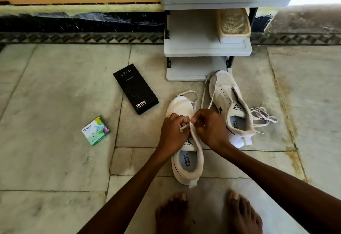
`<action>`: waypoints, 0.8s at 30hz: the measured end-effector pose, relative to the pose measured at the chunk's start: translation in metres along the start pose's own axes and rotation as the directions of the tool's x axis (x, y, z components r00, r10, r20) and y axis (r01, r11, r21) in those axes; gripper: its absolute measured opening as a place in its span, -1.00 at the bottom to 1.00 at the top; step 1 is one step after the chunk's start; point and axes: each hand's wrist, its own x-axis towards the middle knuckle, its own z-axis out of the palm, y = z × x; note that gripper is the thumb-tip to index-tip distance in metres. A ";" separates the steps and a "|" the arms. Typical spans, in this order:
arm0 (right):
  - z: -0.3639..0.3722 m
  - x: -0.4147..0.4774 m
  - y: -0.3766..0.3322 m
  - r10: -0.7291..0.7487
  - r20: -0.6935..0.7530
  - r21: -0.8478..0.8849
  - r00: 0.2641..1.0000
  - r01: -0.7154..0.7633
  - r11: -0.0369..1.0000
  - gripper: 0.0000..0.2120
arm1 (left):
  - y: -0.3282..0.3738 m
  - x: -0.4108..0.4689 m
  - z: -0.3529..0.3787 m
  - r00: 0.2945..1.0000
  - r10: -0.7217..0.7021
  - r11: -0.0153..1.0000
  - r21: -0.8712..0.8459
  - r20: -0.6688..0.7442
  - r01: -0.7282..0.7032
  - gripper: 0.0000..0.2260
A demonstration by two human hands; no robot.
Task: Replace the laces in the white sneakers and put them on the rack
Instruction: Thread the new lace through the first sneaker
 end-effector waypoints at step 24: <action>-0.048 0.018 -0.038 -0.096 0.426 -0.358 0.900 0.265 0.895 -0.74 | 0.007 -0.002 -0.010 0.995 0.094 0.879 0.473 -0.046 -0.061 -0.50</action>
